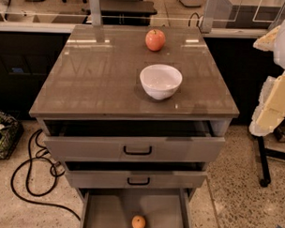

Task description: Pick orange from bottom drawer and place on counter

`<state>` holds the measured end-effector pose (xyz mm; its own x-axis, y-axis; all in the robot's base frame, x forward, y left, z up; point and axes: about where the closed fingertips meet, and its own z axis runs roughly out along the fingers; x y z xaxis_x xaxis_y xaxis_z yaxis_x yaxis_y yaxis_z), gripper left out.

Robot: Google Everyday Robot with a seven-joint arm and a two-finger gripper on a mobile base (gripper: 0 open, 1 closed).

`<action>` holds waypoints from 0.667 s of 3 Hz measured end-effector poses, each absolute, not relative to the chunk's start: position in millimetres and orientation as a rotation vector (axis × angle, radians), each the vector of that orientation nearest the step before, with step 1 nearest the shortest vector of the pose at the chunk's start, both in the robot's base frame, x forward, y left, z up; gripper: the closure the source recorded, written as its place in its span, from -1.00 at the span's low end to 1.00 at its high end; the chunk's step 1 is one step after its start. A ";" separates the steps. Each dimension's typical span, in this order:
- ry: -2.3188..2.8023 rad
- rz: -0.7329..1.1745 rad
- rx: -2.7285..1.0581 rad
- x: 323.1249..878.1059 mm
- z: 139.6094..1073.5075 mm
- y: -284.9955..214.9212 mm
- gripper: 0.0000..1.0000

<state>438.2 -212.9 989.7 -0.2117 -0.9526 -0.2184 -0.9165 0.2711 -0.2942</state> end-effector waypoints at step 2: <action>2.155 -0.131 -1.718 430.5 981.6 -225.9 -1.00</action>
Offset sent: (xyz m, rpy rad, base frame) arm -0.0250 -0.0440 -0.0309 0.0477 -0.0309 0.0970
